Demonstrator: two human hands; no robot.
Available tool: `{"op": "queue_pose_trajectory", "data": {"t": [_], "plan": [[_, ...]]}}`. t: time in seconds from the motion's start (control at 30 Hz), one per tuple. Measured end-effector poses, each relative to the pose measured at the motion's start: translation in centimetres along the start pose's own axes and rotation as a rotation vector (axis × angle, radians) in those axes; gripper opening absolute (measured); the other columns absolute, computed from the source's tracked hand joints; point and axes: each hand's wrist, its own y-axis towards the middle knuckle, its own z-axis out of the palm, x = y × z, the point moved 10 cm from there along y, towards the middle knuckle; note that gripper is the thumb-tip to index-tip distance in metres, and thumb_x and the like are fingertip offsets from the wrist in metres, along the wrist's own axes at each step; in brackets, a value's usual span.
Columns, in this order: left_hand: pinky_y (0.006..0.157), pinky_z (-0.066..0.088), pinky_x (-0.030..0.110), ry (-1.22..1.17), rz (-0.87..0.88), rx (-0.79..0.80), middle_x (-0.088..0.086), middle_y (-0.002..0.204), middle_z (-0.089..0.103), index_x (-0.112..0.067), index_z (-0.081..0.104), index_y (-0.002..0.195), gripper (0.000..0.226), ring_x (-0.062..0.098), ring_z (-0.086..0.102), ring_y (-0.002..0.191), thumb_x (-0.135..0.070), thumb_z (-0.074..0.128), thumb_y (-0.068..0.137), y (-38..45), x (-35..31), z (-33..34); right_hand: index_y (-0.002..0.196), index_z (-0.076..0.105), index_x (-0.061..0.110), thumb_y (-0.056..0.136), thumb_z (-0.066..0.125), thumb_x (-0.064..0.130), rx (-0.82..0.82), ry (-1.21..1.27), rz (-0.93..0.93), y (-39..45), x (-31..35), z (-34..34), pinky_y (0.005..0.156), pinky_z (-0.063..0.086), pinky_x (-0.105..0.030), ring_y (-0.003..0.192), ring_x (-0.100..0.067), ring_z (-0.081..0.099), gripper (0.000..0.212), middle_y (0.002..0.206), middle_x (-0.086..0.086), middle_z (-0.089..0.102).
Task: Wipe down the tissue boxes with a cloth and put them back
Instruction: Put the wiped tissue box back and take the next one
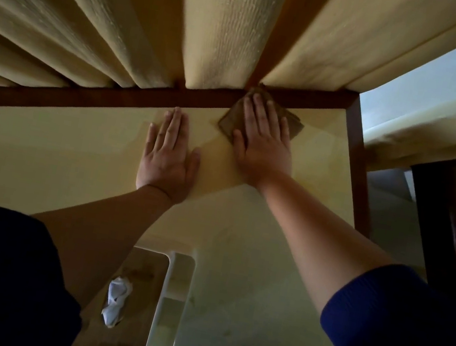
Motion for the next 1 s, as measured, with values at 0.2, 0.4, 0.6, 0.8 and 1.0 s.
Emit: {"op": "queue_pose_trajectory", "data": {"t": [0.2, 0.4, 0.6, 0.8, 1.0], "plan": [[0.130, -0.004, 0.040, 0.006, 0.000, -0.011, 0.010, 0.173, 0.012, -0.007, 0.015, 0.165, 0.074, 0.023, 0.007, 0.160, -0.050, 0.022, 0.105, 0.1, 0.0, -0.1, 0.170, 0.004, 0.027, 0.109, 0.032, 0.049, -0.039, 0.015, 0.241, 0.7, -9.0, -3.0, 0.131, -0.002, -0.042, 0.164, -0.019, -0.003, 0.070, 0.178, 0.005, 0.000], [0.130, -0.003, 0.042, 0.012, 0.005, -0.014, 0.011, 0.173, 0.011, -0.007, 0.014, 0.165, 0.075, 0.024, 0.007, 0.160, -0.049, 0.023, 0.104, 0.1, 0.0, -0.2, 0.170, 0.004, 0.026, 0.111, 0.030, 0.050, -0.075, 0.017, 0.353, -0.4, -11.4, -3.4, 0.131, -0.003, -0.045, 0.164, -0.022, -0.005, 0.069, 0.178, 0.001, 0.000], [0.130, -0.002, 0.045, 0.027, 0.002, 0.002, 0.012, 0.173, 0.009, -0.006, 0.012, 0.165, 0.076, 0.026, 0.006, 0.160, -0.049, 0.027, 0.104, 0.1, 0.0, 0.1, 0.169, 0.005, 0.029, 0.110, 0.027, 0.052, -0.061, -0.011, 0.342, -8.8, -12.0, -2.1, 0.132, 0.001, -0.047, 0.164, -0.022, -0.003, 0.068, 0.178, 0.001, 0.001], [0.130, 0.001, 0.046, 0.021, 0.003, -0.004, 0.012, 0.173, 0.010, -0.004, 0.013, 0.164, 0.076, 0.025, 0.005, 0.160, -0.049, 0.027, 0.104, 0.0, -0.3, -0.2, 0.169, -0.001, 0.030, 0.109, 0.021, 0.050, 0.010, 0.007, 0.373, -20.6, -10.8, 0.4, 0.132, -0.001, -0.046, 0.163, -0.015, -0.011, 0.068, 0.177, 0.005, -0.006], [0.130, 0.002, 0.048, 0.017, 0.008, -0.012, 0.014, 0.172, 0.012, -0.004, 0.014, 0.164, 0.075, 0.028, 0.007, 0.160, -0.047, 0.031, 0.105, 0.0, -0.3, -0.1, 0.168, -0.007, 0.031, 0.107, 0.018, 0.051, 0.113, -0.020, 0.303, -23.8, -9.6, 1.7, 0.131, -0.004, -0.045, 0.162, -0.015, -0.017, 0.069, 0.177, 0.006, -0.012]]}}
